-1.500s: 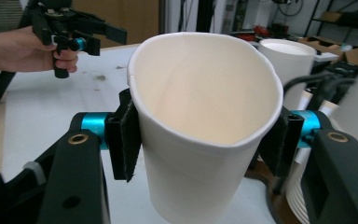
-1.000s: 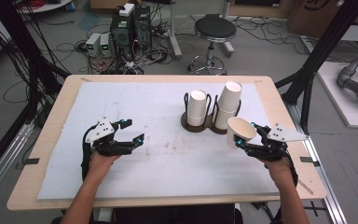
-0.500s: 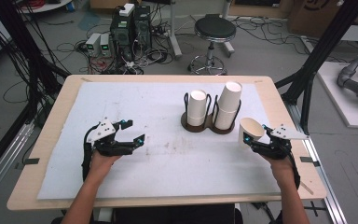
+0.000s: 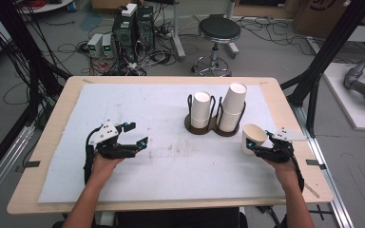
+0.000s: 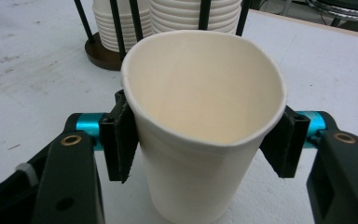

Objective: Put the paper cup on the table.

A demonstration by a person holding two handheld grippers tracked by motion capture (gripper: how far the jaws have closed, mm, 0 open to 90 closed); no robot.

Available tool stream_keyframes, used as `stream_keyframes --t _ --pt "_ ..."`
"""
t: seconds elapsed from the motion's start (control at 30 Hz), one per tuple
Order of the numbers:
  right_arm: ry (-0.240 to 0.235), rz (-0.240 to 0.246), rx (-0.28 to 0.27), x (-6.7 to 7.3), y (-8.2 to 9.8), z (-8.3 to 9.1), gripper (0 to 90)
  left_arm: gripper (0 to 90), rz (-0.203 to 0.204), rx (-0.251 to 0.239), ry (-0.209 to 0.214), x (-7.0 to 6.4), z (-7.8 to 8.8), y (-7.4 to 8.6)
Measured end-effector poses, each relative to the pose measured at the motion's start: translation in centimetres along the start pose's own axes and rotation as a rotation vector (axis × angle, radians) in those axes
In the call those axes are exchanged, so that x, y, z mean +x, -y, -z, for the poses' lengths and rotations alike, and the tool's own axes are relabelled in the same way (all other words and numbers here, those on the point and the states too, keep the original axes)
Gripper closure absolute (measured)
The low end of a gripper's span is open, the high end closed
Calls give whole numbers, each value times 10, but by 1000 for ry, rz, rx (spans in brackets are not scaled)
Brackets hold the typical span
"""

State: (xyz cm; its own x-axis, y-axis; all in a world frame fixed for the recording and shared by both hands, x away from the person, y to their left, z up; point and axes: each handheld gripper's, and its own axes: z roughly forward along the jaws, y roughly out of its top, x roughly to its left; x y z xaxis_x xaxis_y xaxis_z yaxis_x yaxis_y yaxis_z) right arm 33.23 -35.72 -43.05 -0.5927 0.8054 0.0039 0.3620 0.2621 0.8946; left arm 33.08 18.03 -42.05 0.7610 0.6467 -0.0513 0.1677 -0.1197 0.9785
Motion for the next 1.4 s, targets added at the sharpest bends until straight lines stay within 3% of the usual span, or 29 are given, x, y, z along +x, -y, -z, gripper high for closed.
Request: stream_keyframes --t 0.3,0.67,1.07,1.4 --pt "13 2 -6 3 5 5 215 220 1 0 1 0 0 0" --pt "0 12 -51 7 3 21 207 220 -2 -3 3 -1 -1 0" --pt "-3 -22 -12 2 9 31 207 220 3 -10 4 -1 -1 -1" --pt "8 -18 -81 -1 0 54 207 220 4 -13 3 -1 -1 -1"
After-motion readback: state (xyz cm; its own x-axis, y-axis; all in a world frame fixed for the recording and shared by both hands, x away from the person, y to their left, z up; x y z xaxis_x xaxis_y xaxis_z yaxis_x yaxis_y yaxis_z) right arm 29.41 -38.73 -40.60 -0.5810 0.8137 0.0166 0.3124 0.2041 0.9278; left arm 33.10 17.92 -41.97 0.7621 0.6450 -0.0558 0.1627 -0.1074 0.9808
